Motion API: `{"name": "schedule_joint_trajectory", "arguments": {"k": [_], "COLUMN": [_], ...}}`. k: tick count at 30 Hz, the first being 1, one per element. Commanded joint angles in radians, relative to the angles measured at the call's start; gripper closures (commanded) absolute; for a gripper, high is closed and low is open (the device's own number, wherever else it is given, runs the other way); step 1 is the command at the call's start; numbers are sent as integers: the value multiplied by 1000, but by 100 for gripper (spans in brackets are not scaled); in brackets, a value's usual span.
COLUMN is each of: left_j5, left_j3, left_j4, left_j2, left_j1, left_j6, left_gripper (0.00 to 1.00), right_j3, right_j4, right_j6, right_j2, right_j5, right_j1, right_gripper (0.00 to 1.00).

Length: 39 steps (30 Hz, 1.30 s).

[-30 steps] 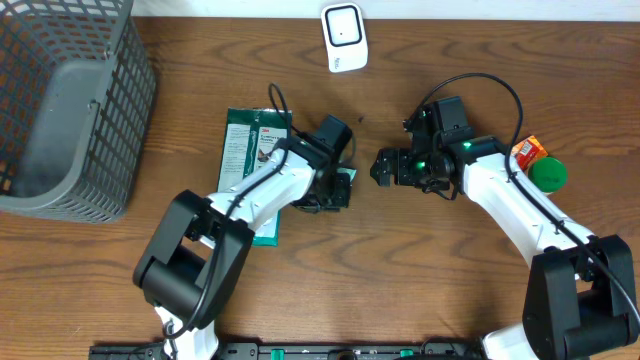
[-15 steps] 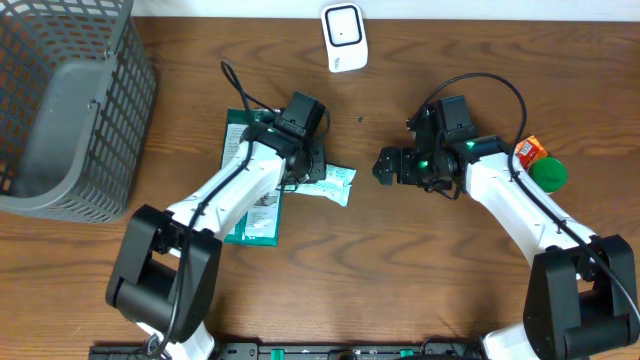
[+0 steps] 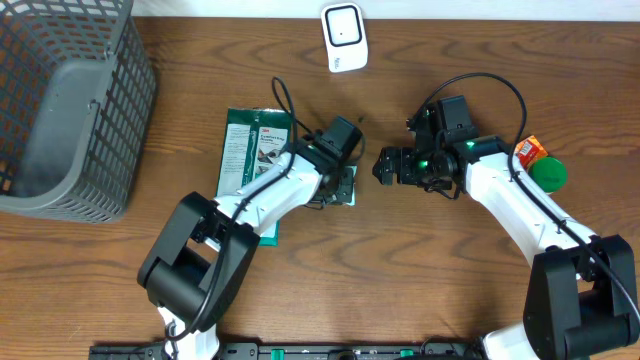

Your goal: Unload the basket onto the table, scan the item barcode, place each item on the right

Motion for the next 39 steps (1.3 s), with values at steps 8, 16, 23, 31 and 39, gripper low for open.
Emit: {"name": "schedule_joint_trajectory", "arguments": {"k": [8, 16, 23, 31, 39], "left_j5": [-68, -125, -114, -110, -77], "left_j3": [34, 34, 10, 2, 2], "left_j4": [2, -39, -71, -61, -40], "left_j2": [-107, -168, -108, 32, 79], "left_j1": [14, 123, 183, 170, 168], "left_j6": [-9, 6, 6, 5, -13], "left_gripper": [83, 83, 84, 83, 83], "right_j3": [13, 13, 13, 12, -13], "right_j4": [-1, 0, 3, 14, 83], "right_j6": [-16, -16, -16, -19, -53], "right_j2": [-5, -5, -5, -5, 11], "right_j5": [-8, -8, -12, -12, -26], "right_j1": [-7, -7, -7, 10, 44], "right_gripper": [1, 1, 1, 1, 1]}}
